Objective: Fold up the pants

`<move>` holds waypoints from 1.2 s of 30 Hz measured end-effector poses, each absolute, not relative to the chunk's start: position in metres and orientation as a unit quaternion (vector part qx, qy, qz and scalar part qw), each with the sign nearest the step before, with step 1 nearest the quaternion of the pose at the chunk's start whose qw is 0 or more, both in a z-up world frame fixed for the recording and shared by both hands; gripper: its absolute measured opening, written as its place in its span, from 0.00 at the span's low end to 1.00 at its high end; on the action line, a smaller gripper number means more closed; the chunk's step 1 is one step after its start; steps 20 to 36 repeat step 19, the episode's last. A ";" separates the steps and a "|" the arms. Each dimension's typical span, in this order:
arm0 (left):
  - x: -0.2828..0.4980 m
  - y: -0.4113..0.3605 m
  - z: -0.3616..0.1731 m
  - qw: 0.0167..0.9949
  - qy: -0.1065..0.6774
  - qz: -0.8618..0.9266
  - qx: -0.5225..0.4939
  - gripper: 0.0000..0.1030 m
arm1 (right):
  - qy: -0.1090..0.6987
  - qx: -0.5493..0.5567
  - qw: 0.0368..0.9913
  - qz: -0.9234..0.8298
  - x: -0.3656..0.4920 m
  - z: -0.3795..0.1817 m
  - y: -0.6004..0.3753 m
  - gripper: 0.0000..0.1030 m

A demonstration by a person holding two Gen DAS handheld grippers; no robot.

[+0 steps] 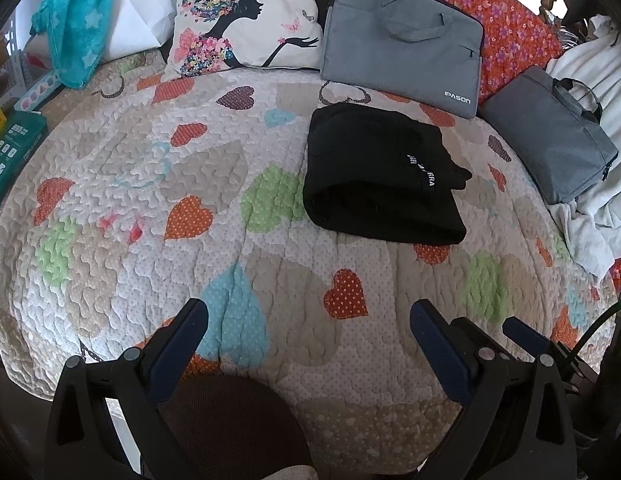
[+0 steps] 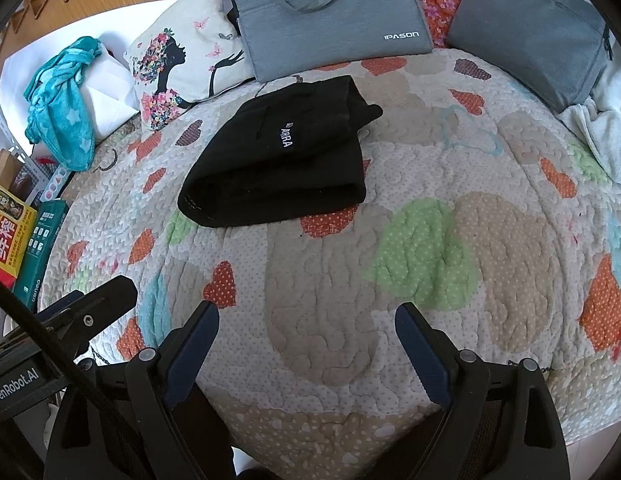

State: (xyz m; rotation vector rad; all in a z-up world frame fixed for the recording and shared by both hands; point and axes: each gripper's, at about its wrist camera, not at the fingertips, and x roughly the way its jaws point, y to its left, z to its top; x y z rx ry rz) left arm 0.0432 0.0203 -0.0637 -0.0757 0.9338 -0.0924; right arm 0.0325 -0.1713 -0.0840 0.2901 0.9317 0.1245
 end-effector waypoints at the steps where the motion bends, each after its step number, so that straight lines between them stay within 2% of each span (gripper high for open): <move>1: 0.043 0.020 -0.064 0.891 0.450 -0.045 -0.037 0.98 | 0.448 0.139 0.881 0.059 0.033 -0.084 -0.171 0.90; 19: 0.053 0.042 -0.064 0.887 0.456 -0.028 -0.063 0.98 | 0.445 0.076 0.889 0.070 0.056 -0.074 -0.153 0.90; 36: 0.053 0.042 -0.064 0.887 0.456 -0.028 -0.063 0.98 | 0.445 0.076 0.889 0.070 0.056 -0.074 -0.153 0.90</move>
